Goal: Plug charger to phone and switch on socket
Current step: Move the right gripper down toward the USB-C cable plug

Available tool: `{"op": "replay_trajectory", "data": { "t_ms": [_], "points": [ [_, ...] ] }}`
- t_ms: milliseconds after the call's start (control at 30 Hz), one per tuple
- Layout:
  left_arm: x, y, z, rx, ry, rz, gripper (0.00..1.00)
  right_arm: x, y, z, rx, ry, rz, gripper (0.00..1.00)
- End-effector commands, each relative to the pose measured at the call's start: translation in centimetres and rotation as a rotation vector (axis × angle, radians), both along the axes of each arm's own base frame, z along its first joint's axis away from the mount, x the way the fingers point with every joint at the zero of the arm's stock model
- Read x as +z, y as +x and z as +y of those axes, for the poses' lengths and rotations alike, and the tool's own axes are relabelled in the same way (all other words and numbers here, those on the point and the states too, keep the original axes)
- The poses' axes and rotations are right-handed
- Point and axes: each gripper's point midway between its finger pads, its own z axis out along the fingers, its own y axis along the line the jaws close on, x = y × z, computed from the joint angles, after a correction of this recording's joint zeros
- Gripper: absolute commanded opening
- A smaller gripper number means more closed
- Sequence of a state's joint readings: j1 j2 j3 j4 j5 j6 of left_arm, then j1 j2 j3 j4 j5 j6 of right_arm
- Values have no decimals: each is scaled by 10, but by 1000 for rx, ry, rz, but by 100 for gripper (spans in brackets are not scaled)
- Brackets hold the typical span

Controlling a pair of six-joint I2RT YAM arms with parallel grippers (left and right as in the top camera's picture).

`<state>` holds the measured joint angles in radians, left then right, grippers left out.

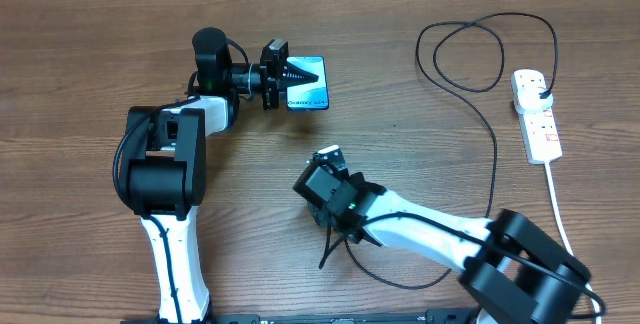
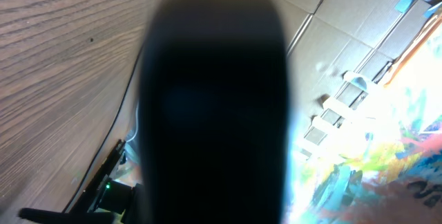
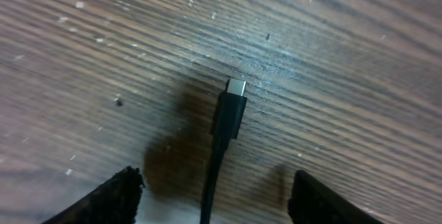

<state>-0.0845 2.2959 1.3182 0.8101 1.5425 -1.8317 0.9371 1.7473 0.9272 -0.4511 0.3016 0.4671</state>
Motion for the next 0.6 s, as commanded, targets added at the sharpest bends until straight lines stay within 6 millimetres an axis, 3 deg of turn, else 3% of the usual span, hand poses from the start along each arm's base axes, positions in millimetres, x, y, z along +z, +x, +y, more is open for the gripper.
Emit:
{"op": "replay_trajectory", "data": {
  "t_ms": [0, 267, 567],
  "points": [
    [11, -1, 0, -31, -7, -32, 4, 1, 11, 9, -22, -7, -30, 60],
    [11, 0, 0, -29, -7, -32, 4, -1, 12, 9, -22, -6, -29, 37],
    [11, 0, 0, -29, -7, -32, 4, -12, 12, 9, -24, -21, -18, 36]
  ]
}}
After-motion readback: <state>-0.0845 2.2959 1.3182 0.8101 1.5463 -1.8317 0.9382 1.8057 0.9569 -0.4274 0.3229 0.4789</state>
